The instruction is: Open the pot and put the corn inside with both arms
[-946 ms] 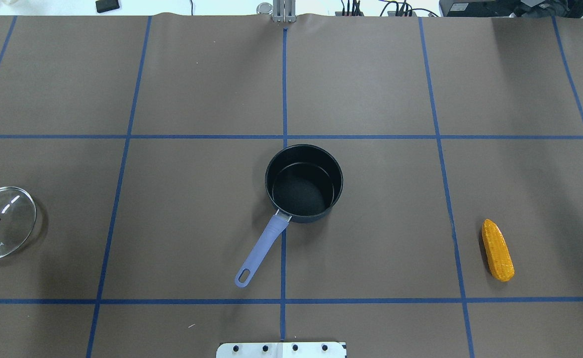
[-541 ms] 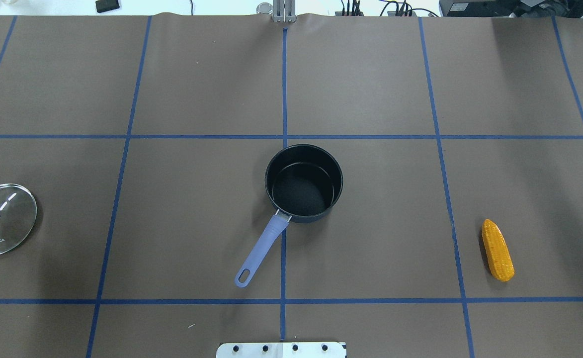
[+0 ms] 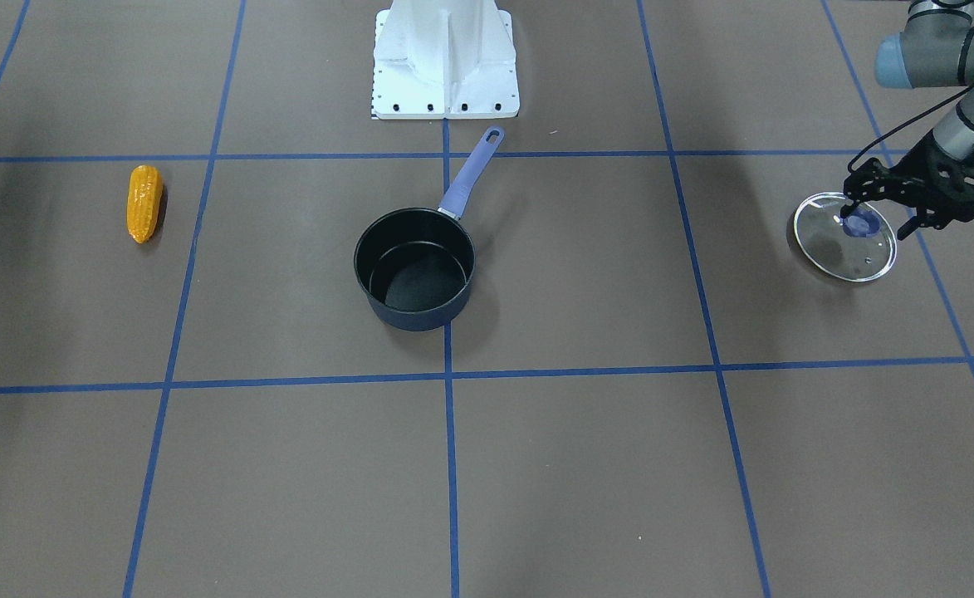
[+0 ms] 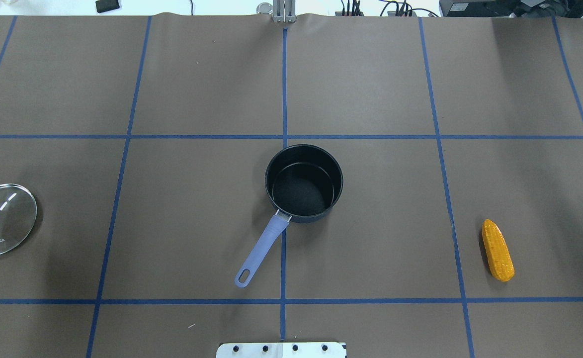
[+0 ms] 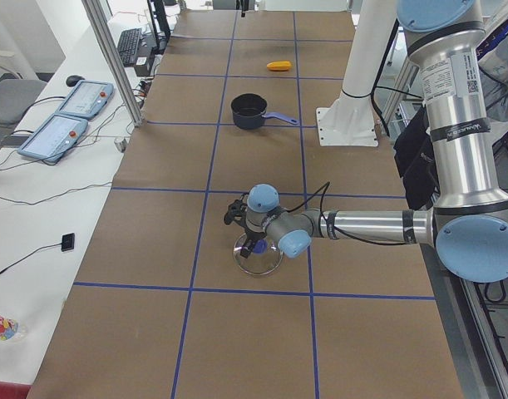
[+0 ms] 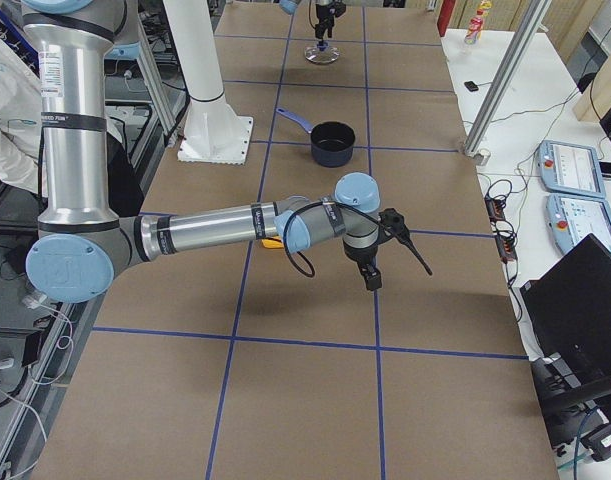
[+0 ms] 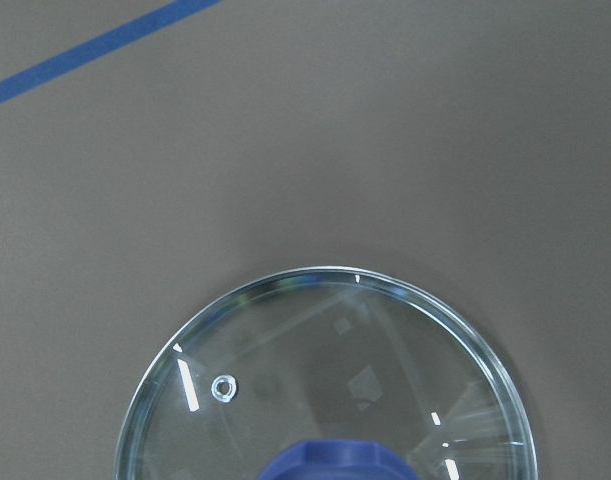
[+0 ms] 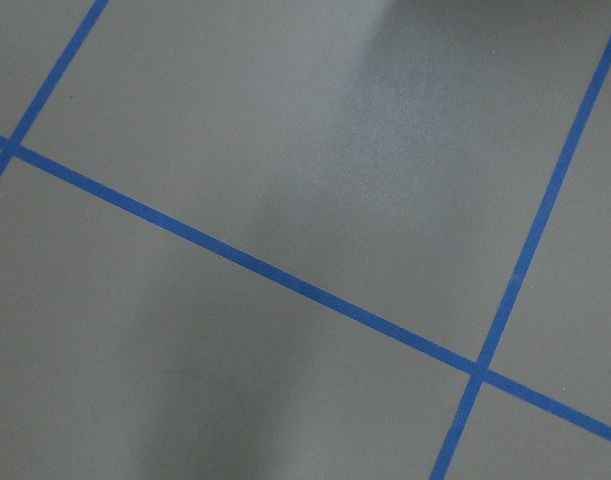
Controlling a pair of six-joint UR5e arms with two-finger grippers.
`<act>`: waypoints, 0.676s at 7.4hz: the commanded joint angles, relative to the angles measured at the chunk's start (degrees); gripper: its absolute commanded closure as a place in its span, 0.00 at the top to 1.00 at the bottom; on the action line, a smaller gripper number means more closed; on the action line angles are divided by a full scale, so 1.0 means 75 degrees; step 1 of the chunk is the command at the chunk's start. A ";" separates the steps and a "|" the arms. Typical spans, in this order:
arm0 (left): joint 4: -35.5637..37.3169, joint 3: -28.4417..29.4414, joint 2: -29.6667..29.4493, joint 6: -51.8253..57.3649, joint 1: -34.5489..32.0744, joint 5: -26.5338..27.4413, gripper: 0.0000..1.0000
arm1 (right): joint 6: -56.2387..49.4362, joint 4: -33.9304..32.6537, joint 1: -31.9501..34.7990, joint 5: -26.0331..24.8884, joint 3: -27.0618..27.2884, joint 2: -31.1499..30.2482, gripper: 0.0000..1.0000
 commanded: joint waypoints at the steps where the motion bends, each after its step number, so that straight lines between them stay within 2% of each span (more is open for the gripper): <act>1: 0.1550 -0.0018 -0.0317 0.1172 -0.1407 -0.0601 0.99 | 0.1406 0.0853 -0.0496 -0.0009 0.0047 -0.0022 1.00; 2: 0.2486 -0.0018 -0.0550 0.2237 -0.2063 -0.0709 0.99 | 0.1936 0.1207 -0.0754 -0.0044 0.0047 -0.0068 1.00; 4: 0.4269 0.0005 -0.0996 0.3996 -0.3341 -0.0863 0.99 | 0.2640 0.1303 -0.1200 -0.0068 0.0187 -0.0081 1.00; 5: 0.4845 -0.0018 -0.0962 0.4307 -0.3706 -0.0967 0.99 | 0.3340 0.1490 -0.1515 -0.0126 0.0315 -0.0115 1.00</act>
